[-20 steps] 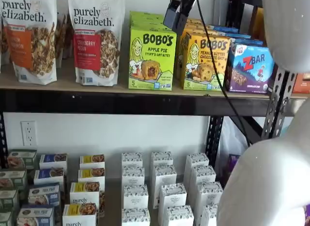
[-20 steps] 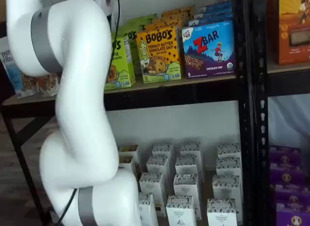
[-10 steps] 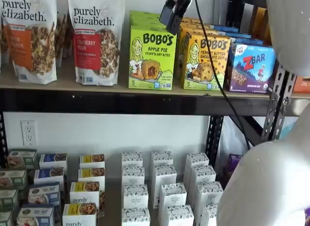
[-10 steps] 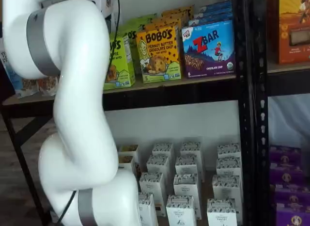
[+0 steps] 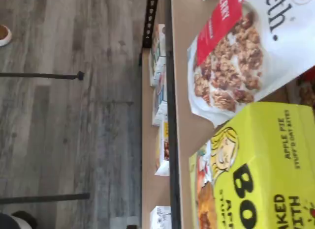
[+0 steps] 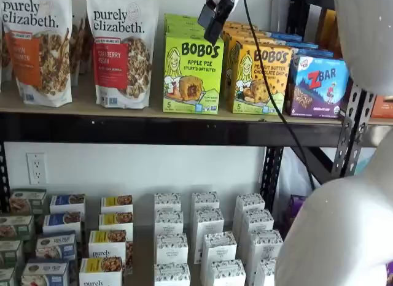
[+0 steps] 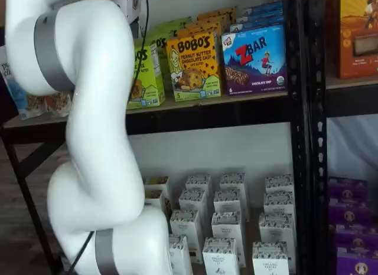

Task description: Pick the green box on the top shelf, the fourth from the left

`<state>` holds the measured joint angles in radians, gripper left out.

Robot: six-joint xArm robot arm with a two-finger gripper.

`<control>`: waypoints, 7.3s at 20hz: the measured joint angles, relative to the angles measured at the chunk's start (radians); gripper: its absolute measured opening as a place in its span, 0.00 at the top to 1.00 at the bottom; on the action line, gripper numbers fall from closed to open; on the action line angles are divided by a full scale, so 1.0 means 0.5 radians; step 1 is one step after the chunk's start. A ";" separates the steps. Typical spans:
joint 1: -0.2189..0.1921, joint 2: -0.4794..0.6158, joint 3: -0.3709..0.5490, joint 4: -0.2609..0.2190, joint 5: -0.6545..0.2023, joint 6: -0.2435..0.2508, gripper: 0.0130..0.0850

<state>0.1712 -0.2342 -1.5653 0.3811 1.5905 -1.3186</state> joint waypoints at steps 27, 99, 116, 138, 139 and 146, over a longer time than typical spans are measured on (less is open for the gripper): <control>0.010 0.345 -0.276 -0.189 0.055 -0.043 0.00; 0.038 0.357 -0.195 -0.233 0.040 -0.045 0.78; -0.031 0.185 -0.192 -0.177 0.310 -0.059 0.78; -0.241 -0.242 0.267 -0.227 0.386 -0.278 0.78; -0.253 -0.261 0.292 -0.231 0.384 -0.291 0.78; -0.307 -0.364 0.435 -0.249 0.346 -0.357 0.78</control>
<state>0.0177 -0.4161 -1.3479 0.2564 1.7635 -1.4973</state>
